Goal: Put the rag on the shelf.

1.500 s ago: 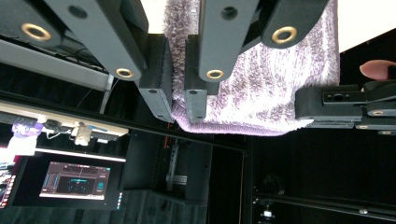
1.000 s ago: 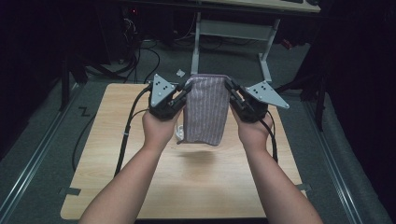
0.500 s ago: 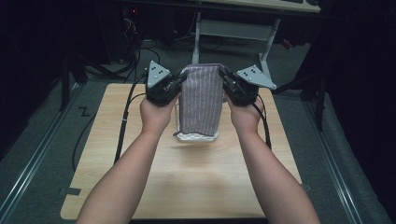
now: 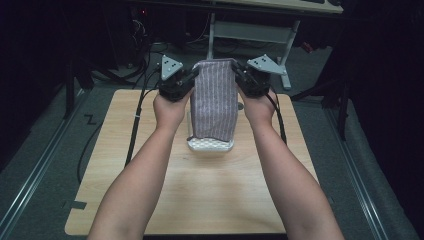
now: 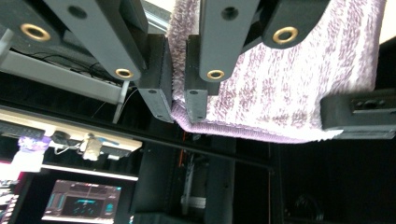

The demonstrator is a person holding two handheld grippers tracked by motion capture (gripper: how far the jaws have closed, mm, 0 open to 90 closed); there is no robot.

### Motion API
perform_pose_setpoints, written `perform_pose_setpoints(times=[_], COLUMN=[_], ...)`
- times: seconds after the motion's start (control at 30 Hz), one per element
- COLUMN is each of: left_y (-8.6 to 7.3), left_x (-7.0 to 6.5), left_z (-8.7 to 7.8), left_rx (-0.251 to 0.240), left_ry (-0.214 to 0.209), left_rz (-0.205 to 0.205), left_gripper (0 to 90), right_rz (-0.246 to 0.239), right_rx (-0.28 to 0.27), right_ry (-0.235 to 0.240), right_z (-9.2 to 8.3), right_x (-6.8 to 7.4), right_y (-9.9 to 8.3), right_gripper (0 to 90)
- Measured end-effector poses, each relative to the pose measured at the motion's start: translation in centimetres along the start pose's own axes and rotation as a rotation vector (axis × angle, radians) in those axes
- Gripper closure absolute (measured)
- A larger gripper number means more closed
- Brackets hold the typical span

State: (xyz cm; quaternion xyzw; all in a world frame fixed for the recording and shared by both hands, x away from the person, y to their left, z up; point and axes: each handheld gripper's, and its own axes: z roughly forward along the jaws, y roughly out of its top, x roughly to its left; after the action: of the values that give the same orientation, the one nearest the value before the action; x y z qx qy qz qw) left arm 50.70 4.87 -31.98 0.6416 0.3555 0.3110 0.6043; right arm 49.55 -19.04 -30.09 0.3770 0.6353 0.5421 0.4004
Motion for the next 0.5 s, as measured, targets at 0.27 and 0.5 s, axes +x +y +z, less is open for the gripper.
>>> perform_pose_setpoints(times=[0.27,0.5], left_y=[-2.4,-3.5], left_x=[1.2,2.6], left_z=[2.7,3.9], left_rx=[0.149,0.254], left_ry=[0.064,0.036], left_rz=[0.050,-0.089], left_gripper=[77.4,61.5], right_rz=[0.025,0.082], right_rx=[0.117,0.229], right_ry=[0.028,0.021], right_z=[2.9,4.4], right_x=[-0.5,-1.4], right_y=[-2.6,-4.4], right_gripper=[82.2,58.9])
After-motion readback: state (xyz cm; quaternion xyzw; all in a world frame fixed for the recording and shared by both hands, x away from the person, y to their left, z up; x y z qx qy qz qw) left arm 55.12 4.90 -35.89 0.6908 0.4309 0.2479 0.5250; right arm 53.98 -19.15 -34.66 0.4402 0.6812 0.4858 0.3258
